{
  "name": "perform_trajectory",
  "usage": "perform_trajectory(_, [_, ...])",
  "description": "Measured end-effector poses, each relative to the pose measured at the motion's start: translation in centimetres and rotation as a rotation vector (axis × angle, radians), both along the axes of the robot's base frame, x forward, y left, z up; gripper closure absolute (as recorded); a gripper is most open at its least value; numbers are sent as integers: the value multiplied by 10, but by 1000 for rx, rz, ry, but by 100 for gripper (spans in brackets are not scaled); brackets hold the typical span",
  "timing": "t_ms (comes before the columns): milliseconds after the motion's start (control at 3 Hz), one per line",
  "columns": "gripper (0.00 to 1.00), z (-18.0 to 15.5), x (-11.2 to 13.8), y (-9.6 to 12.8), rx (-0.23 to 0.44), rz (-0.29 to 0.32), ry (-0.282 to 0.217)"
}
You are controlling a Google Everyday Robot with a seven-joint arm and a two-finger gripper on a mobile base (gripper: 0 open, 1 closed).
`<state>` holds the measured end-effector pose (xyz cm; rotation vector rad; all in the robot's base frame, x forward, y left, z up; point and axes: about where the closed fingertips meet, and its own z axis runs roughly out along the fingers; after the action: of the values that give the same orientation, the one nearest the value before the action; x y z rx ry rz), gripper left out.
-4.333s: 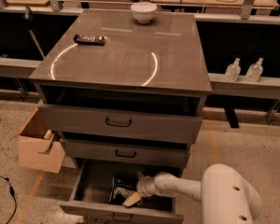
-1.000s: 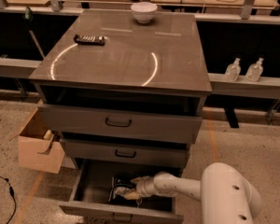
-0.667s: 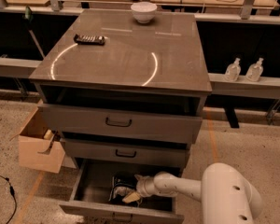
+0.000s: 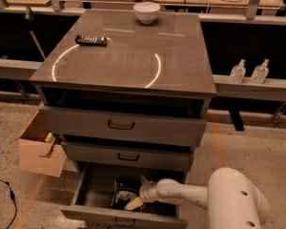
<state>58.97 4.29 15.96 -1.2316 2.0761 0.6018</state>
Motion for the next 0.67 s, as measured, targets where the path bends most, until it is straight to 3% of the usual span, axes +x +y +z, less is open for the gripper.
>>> perform_trajectory(667, [0, 18, 17, -9, 30, -127, -64])
